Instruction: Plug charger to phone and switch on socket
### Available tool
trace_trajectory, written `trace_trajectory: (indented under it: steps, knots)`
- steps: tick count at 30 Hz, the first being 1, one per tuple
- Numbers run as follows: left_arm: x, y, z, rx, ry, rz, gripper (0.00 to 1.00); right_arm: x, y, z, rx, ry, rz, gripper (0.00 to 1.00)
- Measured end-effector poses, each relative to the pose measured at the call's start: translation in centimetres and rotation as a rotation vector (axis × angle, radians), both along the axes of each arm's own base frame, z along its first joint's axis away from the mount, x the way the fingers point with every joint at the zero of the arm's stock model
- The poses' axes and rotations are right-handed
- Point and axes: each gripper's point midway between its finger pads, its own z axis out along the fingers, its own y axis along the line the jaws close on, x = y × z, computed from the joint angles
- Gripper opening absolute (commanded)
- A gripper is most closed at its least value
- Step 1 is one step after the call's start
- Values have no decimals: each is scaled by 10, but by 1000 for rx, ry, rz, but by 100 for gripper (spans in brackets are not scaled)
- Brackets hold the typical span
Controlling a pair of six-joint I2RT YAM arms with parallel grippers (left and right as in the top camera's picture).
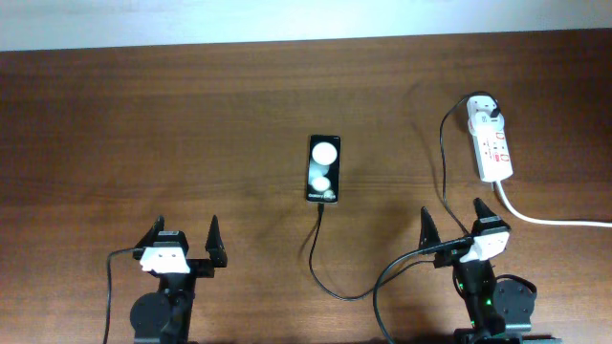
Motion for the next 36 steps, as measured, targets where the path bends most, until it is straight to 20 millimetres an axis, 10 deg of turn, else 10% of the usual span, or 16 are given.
trace_trajectory:
  steps: [36]
  knots:
    - [0,0,0,0,0,0,99,1,-23,-13,-27,51,-136,99]
